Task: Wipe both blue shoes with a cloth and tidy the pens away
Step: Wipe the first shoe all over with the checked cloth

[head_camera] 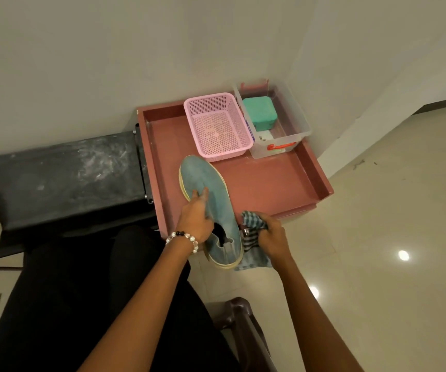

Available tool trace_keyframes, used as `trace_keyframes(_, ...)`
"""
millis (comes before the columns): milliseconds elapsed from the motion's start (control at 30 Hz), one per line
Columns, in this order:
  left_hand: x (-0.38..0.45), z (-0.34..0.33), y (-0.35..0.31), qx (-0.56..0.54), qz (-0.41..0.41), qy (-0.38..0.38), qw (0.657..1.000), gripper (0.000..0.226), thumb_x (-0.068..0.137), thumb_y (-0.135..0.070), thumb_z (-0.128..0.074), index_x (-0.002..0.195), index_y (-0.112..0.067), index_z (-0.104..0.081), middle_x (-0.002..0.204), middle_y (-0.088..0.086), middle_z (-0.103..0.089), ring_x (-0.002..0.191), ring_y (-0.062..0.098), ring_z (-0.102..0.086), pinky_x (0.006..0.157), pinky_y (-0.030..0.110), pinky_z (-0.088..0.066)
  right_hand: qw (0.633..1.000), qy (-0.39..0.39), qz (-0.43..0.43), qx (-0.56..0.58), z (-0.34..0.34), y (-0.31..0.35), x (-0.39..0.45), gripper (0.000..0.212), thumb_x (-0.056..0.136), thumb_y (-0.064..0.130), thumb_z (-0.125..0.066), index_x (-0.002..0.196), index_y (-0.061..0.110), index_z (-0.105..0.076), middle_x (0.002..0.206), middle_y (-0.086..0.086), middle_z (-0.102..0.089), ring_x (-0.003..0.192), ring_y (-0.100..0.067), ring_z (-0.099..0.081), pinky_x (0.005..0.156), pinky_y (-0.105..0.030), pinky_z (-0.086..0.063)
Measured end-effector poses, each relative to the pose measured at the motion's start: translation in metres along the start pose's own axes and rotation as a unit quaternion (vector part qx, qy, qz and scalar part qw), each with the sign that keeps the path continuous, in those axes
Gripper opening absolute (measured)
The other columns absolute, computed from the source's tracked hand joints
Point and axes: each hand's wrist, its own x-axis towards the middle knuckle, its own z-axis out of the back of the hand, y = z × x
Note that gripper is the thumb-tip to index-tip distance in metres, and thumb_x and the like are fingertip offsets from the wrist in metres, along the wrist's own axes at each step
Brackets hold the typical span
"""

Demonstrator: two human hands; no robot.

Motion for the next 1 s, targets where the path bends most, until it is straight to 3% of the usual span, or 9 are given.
trace_keyframes(100,-0.030,-0.006,-0.017,-0.022,-0.013,-0.073,0.997,0.063,0.089,0.007,-0.048,0.148,-0.013,-0.034,0.155,0.010,-0.030,0.132,0.027,-0.044,0.106,0.028,-0.037,1.000,-0.027,-0.009,0.010,-0.004,0.000,0.000,0.056,0.072,-0.018,-0.036,0.116,0.004,-0.064,0.103,-0.001,-0.061,0.096,-0.016,-0.055,0.088,-0.026,-0.045)
trace_keyframes(200,-0.050,-0.022,-0.039,-0.005,-0.002,-0.155,0.988,0.032,0.095,-0.006,-0.046,0.124,-0.007,-0.060,0.117,0.015,-0.064,0.107,0.029,-0.061,0.089,0.031,-0.046,0.998,-0.042,-0.019,0.034,-0.004,0.003,-0.002,0.054,0.073,-0.017,-0.036,0.115,0.003,-0.064,0.102,-0.004,-0.063,0.095,-0.019,-0.057,0.088,-0.032,-0.049)
trace_keyframes(267,-0.053,-0.033,-0.052,0.078,0.025,-0.138,0.987,0.026,0.099,-0.023,-0.046,0.110,-0.005,-0.062,0.106,0.015,-0.066,0.102,0.030,-0.062,0.085,0.036,-0.047,0.996,-0.049,-0.035,0.061,-0.002,0.001,-0.004,0.054,0.073,-0.016,-0.034,0.114,0.004,-0.064,0.101,-0.007,-0.066,0.092,-0.021,-0.060,0.082,-0.031,-0.052)
trace_keyframes(367,-0.058,-0.058,-0.058,0.194,0.083,-0.058,0.976,0.051,0.093,-0.045,-0.053,0.121,-0.003,-0.055,0.114,0.013,-0.063,0.116,0.030,-0.054,0.110,0.049,-0.030,0.994,-0.061,-0.064,0.067,0.001,-0.006,-0.009,0.054,0.075,-0.015,-0.034,0.116,0.004,-0.064,0.101,-0.012,-0.067,0.091,-0.025,-0.063,0.072,-0.025,-0.053)
trace_keyframes(567,-0.069,-0.062,-0.051,0.246,0.039,-0.089,0.964,0.026,0.087,0.001,-0.052,0.112,-0.004,-0.060,0.102,0.012,-0.069,0.118,0.030,-0.052,0.117,0.051,-0.016,0.984,-0.097,-0.110,0.100,0.006,-0.011,-0.019,0.052,0.077,-0.008,-0.034,0.114,0.009,-0.066,0.103,-0.012,-0.069,0.090,-0.024,-0.065,0.081,-0.040,-0.057)
trace_keyframes(667,-0.080,-0.042,-0.053,0.221,-0.012,-0.136,0.966,0.023,0.067,0.007,-0.072,0.086,-0.005,-0.067,0.079,0.011,-0.068,0.077,0.028,-0.066,0.083,0.035,-0.052,0.980,-0.104,-0.107,0.132,0.009,-0.003,-0.022,0.053,0.079,-0.010,-0.033,0.117,0.009,-0.064,0.105,-0.012,-0.067,0.095,-0.027,-0.064,0.086,-0.042,-0.055)
trace_keyframes(733,-0.092,-0.030,-0.047,0.196,-0.043,-0.167,0.965,0.036,0.037,0.014,-0.082,0.061,-0.007,-0.066,0.050,0.007,-0.058,0.044,0.024,-0.058,0.045,0.025,-0.048,0.978,-0.106,-0.098,0.150,0.010,0.008,-0.024,0.052,0.081,-0.011,-0.032,0.117,0.008,-0.064,0.104,-0.012,-0.067,0.095,-0.027,-0.064,0.086,-0.043,-0.055)
trace_keyframes(867,-0.105,0.000,-0.035,0.095,-0.187,-0.202,0.957,0.050,0.058,0.019,-0.067,0.102,-0.004,-0.073,0.066,0.008,-0.065,0.064,0.027,-0.064,0.059,0.031,-0.050,0.983,-0.092,-0.062,0.146,0.012,0.026,-0.023,0.048,0.081,-0.007,-0.035,0.115,0.011,-0.064,0.104,-0.009,-0.068,0.095,-0.025,-0.065,0.085,-0.044,-0.056)
trace_keyframes(1000,-0.112,0.031,-0.028,0.058,-0.390,-0.227,0.891,0.056,0.048,0.026,-0.069,0.096,-0.002,-0.075,0.061,0.005,-0.066,0.057,0.012,-0.057,0.070,0.017,-0.042,0.983,-0.113,-0.043,0.137,0.014,0.044,-0.026,0.047,0.077,-0.004,-0.037,0.110,0.013,-0.066,0.098,-0.004,-0.068,0.091,-0.023,-0.064,0.083,-0.043,-0.055)
